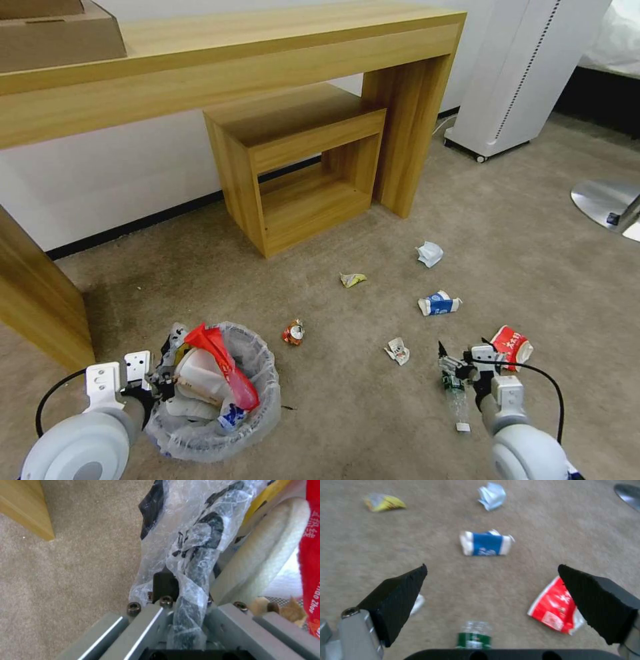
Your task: Pick up the trash bin and place the garbage on the floor into it.
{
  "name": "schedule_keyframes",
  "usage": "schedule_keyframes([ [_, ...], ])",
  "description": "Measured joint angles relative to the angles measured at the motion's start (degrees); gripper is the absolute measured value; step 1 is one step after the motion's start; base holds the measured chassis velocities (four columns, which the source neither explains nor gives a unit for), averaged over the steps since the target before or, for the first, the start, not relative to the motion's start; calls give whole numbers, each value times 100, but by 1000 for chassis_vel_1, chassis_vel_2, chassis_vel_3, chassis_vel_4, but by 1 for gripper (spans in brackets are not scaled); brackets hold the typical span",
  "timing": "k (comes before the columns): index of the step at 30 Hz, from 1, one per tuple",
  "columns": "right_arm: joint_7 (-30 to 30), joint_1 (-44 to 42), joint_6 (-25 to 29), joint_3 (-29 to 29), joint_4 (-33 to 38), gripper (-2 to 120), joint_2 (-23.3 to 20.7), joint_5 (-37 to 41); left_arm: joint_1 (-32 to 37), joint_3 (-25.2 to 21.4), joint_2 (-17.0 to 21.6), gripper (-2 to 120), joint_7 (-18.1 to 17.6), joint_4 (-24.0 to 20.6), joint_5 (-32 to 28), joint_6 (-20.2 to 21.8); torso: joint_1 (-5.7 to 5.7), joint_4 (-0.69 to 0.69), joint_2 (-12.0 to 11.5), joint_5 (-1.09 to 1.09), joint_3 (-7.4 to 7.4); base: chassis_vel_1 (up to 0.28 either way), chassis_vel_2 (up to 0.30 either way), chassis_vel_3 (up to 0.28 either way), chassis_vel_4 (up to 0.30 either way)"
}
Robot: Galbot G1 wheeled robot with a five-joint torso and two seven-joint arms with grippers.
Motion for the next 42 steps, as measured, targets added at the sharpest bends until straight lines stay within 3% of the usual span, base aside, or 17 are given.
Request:
schedule_keyframes([
  [5,-88,179,-346,147,-141,100,-212,345,113,-56,-35,0,-2,-38,36,0,0,0,0,-2,0,0,0,0,0],
  [15,-1056,440,-937,100,-709,100,-561,887,306,-138,-151,0,14,-98,143,27,0,0,0,-1,0,0,0,0,0],
  [21,-1273,498,-962,-57,-830,100,-564,1062,434,-279,-176,0,27,-135,79,26,0,0,0,-1,0,0,0,0,0],
  [31,-1700,655,-1054,-416,-1232,100,-399,821,922,-310,-450,0,114,-45,534,124,0,1,1,-2,0,0,0,0,0],
  [42,-1392,847,-1183,-780,-1799,100,-215,648,930,-222,-612,0,154,95,729,193,-1,1,2,3,0,0,0,0,0],
])
